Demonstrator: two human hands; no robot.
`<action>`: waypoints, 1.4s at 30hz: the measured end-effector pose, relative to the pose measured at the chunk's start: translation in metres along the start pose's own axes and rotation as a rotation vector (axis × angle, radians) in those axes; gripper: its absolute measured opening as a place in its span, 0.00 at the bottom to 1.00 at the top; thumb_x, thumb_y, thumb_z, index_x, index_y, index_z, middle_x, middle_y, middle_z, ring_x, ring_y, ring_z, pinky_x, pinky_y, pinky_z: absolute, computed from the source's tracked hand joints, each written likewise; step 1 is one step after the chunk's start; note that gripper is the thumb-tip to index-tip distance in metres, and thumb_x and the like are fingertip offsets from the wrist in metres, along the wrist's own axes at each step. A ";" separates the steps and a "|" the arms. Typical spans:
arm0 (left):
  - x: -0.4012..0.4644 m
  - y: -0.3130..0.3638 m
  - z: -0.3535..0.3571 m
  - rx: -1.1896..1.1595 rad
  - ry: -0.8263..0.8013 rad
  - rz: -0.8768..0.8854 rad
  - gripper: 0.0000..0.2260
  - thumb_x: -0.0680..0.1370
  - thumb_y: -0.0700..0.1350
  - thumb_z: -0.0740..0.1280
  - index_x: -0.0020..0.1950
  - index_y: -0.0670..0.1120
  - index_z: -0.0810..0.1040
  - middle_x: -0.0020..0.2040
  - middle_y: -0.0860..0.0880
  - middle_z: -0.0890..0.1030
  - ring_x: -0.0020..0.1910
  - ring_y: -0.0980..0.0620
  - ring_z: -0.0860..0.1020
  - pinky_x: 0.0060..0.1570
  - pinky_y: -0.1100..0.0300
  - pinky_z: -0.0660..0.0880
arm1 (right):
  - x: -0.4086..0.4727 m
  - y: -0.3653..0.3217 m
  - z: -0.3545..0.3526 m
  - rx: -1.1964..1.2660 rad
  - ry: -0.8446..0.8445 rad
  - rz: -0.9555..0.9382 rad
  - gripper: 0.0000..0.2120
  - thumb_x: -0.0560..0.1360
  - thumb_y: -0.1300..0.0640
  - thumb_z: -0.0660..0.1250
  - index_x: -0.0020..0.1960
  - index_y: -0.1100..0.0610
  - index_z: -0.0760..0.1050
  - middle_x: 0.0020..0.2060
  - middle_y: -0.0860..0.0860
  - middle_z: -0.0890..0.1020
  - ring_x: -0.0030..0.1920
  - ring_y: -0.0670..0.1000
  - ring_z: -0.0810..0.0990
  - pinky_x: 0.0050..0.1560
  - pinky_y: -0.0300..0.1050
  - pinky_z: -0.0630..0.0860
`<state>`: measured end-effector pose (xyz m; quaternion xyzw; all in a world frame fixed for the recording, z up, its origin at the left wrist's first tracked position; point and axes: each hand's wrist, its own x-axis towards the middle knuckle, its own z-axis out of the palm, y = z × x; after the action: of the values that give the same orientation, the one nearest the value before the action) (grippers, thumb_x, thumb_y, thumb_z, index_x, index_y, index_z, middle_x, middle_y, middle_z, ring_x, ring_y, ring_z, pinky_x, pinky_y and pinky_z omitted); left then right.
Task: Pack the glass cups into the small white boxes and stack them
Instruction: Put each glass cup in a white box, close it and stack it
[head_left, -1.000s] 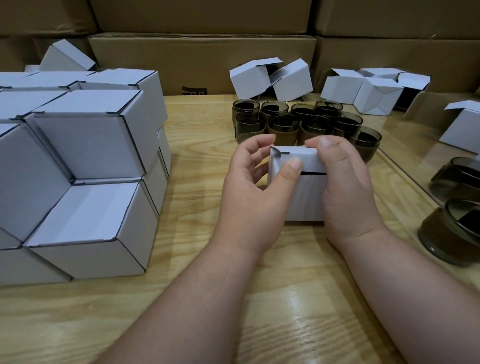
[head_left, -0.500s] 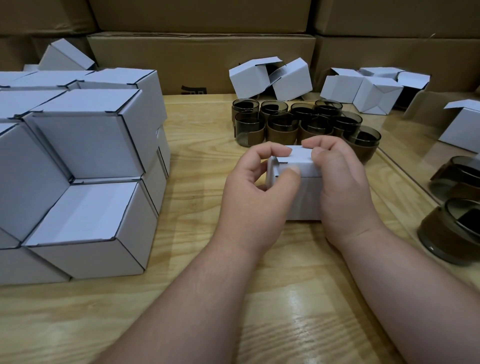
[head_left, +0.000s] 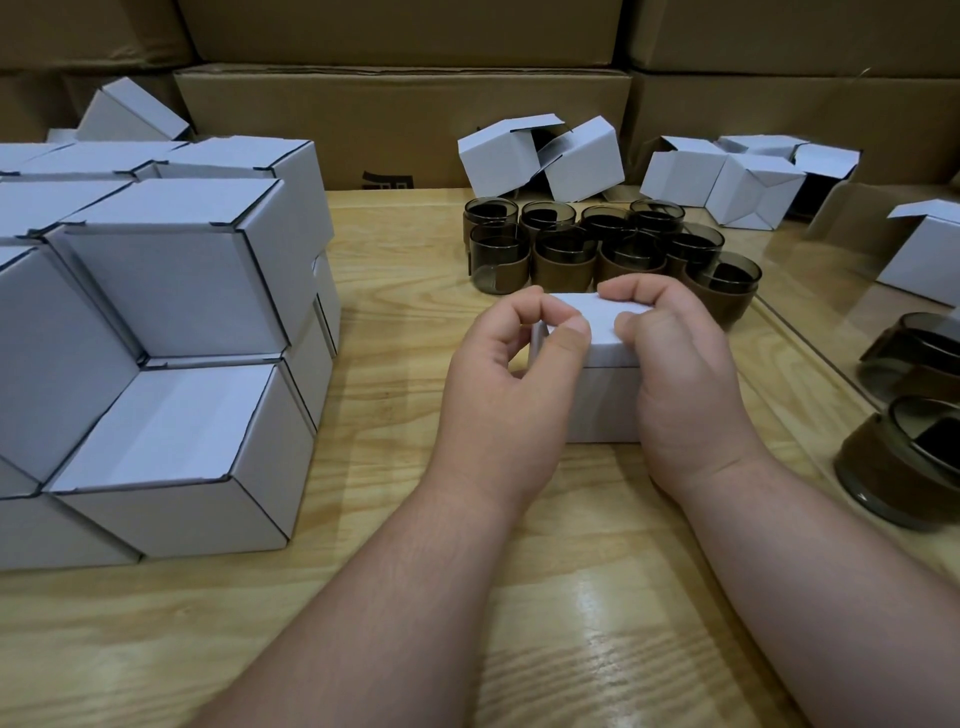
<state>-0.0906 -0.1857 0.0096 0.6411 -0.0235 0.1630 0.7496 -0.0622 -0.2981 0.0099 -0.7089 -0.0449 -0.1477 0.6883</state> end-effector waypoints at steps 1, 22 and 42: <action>0.000 -0.001 0.000 0.000 0.003 0.002 0.02 0.72 0.50 0.69 0.42 0.56 0.81 0.64 0.55 0.80 0.62 0.62 0.78 0.57 0.64 0.73 | 0.000 0.001 0.000 0.006 -0.003 0.005 0.15 0.67 0.51 0.61 0.52 0.49 0.79 0.51 0.47 0.81 0.50 0.47 0.77 0.46 0.45 0.73; 0.002 -0.004 -0.001 -0.044 0.067 -0.045 0.13 0.69 0.44 0.66 0.46 0.63 0.78 0.47 0.60 0.82 0.47 0.57 0.80 0.38 0.64 0.76 | 0.004 0.006 -0.001 0.073 -0.054 0.061 0.14 0.73 0.51 0.66 0.58 0.47 0.81 0.50 0.37 0.85 0.47 0.39 0.82 0.43 0.35 0.78; 0.001 -0.006 0.001 0.120 0.044 -0.041 0.07 0.71 0.50 0.64 0.46 0.57 0.79 0.57 0.51 0.81 0.54 0.54 0.78 0.51 0.58 0.75 | -0.005 0.000 -0.009 -0.038 -0.263 0.056 0.15 0.67 0.53 0.63 0.50 0.43 0.81 0.52 0.42 0.84 0.56 0.54 0.80 0.53 0.53 0.76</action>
<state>-0.0879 -0.1872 0.0047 0.6814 0.0158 0.1629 0.7134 -0.0680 -0.3062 0.0087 -0.7358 -0.1122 -0.0352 0.6669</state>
